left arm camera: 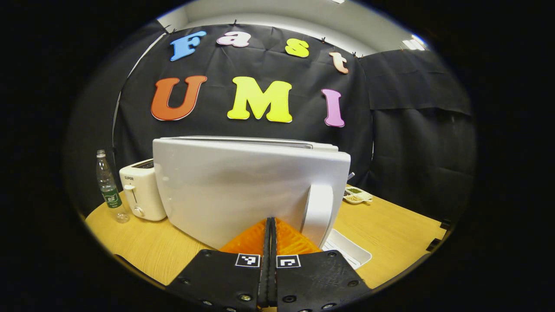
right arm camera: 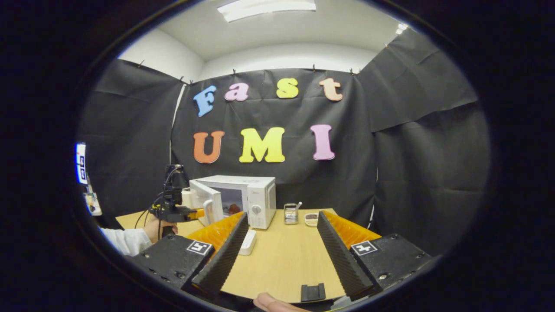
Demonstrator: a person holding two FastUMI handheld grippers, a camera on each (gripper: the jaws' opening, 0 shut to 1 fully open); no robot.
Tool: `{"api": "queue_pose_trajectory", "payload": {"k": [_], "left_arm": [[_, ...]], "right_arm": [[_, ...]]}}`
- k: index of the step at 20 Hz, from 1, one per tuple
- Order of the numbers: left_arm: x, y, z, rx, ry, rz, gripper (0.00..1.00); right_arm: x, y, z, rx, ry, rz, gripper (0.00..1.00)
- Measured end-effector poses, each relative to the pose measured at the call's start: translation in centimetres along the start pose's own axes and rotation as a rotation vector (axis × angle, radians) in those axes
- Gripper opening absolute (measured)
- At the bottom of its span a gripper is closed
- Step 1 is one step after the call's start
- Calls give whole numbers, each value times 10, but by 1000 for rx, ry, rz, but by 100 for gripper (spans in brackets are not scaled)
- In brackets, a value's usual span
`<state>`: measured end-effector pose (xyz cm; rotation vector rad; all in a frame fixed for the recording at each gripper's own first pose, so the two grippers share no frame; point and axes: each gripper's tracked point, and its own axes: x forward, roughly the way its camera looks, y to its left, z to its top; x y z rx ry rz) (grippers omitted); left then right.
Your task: Open the microwave oven with the left hand, put the food in, and close the microwave oven.
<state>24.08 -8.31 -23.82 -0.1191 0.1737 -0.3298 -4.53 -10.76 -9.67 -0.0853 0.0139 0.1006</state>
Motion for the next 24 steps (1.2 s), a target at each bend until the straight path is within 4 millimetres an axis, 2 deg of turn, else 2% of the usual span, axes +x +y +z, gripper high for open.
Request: {"api": "queue_pose_trajectory", "payload": {"k": [1,2,3,4,5,6,7,8,9,10,15,19,20,22,24], "left_arm": [[8,-3,1,1,2,5,0],[16,-5,2,3,6,9,0],[24,-9,3,12,4,11,0],[34,-10,7,22,-1,24,0],[42,-12,6,20,8,27,0],[52,-16,7,17,11,29,0],[61,-17,8,14,13,33,0],[70,-18,10,16,12,41,0],[81,-19,11,10,18,43,0],[90,-20,12,8,25,46,0],[129,-17,23,29,24,80,1],[131,-17,23,34,38,71,2],[130,-14,21,37,50,70,2],[129,-14,22,34,53,63,3],[125,-7,14,62,100,89,2]], "right_arm": [[1,-4,1,-8,-11,-5,95],[4,-7,2,-17,-18,-11,100],[8,-11,2,-26,-21,-20,95],[10,-14,3,-31,-24,-26,100],[12,-15,0,-36,-19,-26,100],[15,-15,-4,-38,-10,-23,95],[18,-17,-6,-30,-3,-27,100],[21,-19,-8,-20,3,-26,95],[24,-17,-11,-22,12,-15,100],[24,-18,-14,-24,17,-14,96],[35,-41,-14,70,8,-54,100],[44,-50,-26,94,36,-83,93],[42,-46,-28,106,44,-76,100],[45,-36,-32,126,60,-48,100],[45,-30,-37,130,75,-36,100]]}}
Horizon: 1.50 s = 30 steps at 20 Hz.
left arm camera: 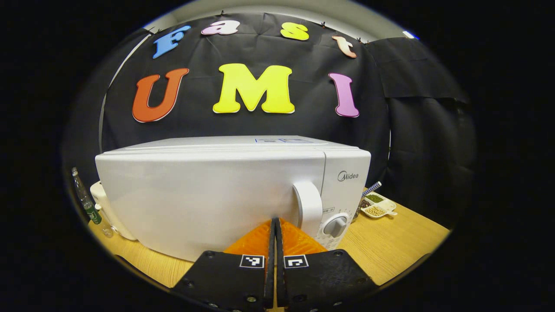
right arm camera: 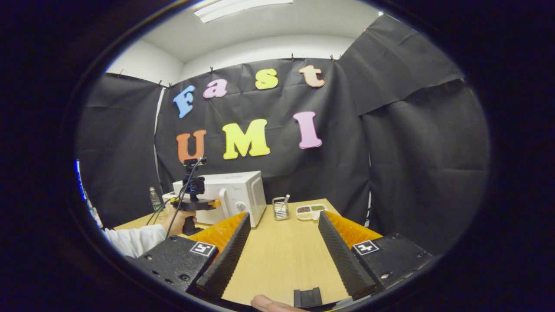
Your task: Open the microwave oven with the left hand, put the food in, and close the microwave oven.
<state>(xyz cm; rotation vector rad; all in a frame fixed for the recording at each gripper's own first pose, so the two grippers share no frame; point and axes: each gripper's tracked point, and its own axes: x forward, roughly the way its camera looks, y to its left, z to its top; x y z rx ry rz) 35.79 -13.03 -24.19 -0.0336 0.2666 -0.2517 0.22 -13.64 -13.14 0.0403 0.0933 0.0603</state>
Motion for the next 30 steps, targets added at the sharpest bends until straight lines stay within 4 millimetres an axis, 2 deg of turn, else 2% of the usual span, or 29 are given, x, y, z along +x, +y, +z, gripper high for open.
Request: {"api": "queue_pose_trajectory", "payload": {"k": [2,4,7,9,10,11,12,14,15,17,18,19,22,25,27,30], "left_arm": [[-17,0,4,35,4,-8,2],[-47,-3,19,47,-32,-34,2],[-104,-8,40,51,-81,-68,2],[-145,-3,50,49,-108,-52,2],[-168,-4,55,50,-123,-50,8],[-193,-7,62,54,-138,-57,34],[-210,-1,65,53,-151,-28,43],[-251,21,65,2,-148,66,45],[-271,25,67,-38,-156,89,59],[-313,38,78,-60,-196,145,69],[-331,44,76,-68,-197,169,80],[-352,53,76,-77,-196,207,96],[-394,64,73,-111,-194,258,94],[-430,52,72,-147,-210,221,93],[-445,57,66,-148,-211,230,93],[-470,63,71,-134,-258,258,93]], "right_arm": [[-1,1,-1,8,5,-1,100],[-4,0,-1,4,0,-16,100],[-3,-4,3,3,-5,-39,100],[-2,-7,6,1,-4,-65,100],[-2,-3,10,-8,-5,-71,100],[-4,4,15,-13,-8,-63,100],[-8,17,23,-12,-14,-39,100],[-15,38,37,-21,-34,-10,100],[-19,46,45,-38,-50,-7,100],[-26,62,60,-49,-79,2,100],[-30,70,66,-48,-92,3,100],[-32,77,71,-51,-102,1,99],[-37,99,81,-64,-119,4,100],[-41,121,90,-58,-137,18,100],[-44,132,94,-54,-145,23,100],[-52,149,94,-65,-142,36,100]]}}
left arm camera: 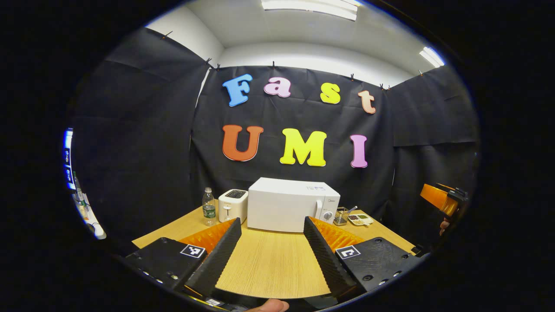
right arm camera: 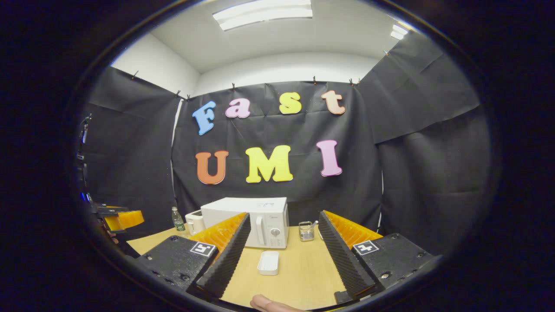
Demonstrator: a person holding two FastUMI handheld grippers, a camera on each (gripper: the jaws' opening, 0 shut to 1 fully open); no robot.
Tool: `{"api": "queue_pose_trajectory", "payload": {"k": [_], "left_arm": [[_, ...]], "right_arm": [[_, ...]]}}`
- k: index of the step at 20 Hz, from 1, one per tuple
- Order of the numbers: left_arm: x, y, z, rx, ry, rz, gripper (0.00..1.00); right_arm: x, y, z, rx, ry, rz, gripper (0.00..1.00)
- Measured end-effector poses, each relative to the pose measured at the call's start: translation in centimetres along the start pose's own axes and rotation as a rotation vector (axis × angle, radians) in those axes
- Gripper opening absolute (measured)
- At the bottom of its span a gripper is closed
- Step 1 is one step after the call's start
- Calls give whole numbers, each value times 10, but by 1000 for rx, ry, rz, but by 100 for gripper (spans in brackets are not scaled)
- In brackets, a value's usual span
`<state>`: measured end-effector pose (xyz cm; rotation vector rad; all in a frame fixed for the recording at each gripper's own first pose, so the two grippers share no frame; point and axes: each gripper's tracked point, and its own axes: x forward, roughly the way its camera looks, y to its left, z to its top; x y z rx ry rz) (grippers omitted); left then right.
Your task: Open the microwave oven with the left hand, put the food in, and close the microwave oven.
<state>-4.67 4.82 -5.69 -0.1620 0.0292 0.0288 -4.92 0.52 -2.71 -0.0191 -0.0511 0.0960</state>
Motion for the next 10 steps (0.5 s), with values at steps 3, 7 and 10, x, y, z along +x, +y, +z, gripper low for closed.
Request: {"api": "queue_pose_trajectory", "payload": {"k": [3,7,10], "left_arm": [[-16,11,5,-2,-30,29,93],[-21,20,9,-31,-58,61,93],[-18,25,2,-42,-39,69,93]], "right_arm": [[-6,11,3,-39,-10,4,100],[-11,24,-4,-55,2,30,100],[-10,23,-7,-45,8,33,89]]}}
